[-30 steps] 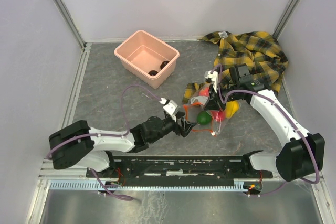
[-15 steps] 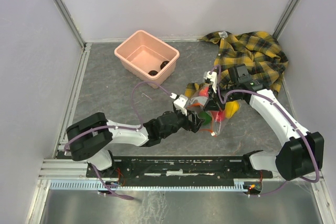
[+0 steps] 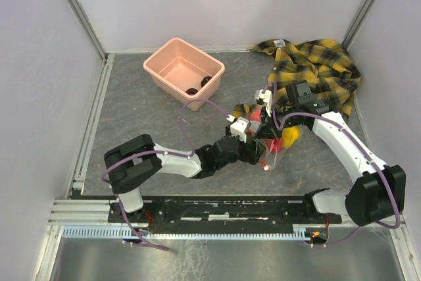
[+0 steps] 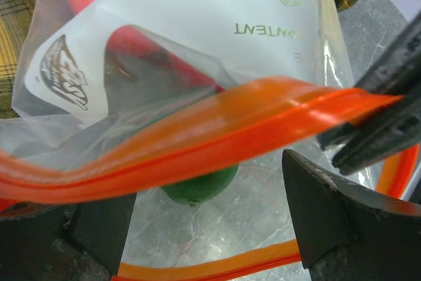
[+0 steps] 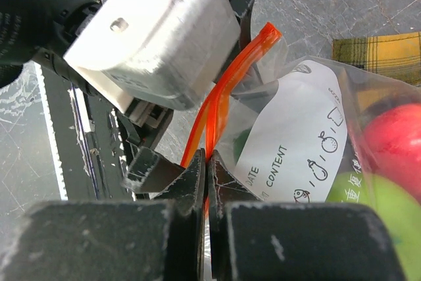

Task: Open the zip-top bag and remove the fake food
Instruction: Pick up the fake fruit from the zipper food storage bag.

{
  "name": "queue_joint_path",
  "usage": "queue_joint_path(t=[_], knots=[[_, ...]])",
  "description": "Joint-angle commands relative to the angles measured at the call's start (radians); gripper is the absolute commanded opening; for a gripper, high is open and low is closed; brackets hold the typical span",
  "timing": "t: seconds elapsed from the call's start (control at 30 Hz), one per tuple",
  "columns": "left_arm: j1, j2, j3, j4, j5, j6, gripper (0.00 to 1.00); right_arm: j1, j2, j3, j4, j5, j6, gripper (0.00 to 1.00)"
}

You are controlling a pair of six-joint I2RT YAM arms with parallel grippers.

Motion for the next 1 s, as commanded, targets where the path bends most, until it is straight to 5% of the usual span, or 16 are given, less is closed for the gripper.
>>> queue_joint_path(t=[0.0,0.97], knots=[[-0.005,0.037,0.045,0.017,-0.008,-0.014,0.92,0.003,0.002,0.029,0.008,-0.023,-0.015,0.02],[-0.031,0.233,0.076,0.150,-0.117,0.050,0.86,0.003,0.011,0.029,0.007,-0.031,-0.012,0.02]])
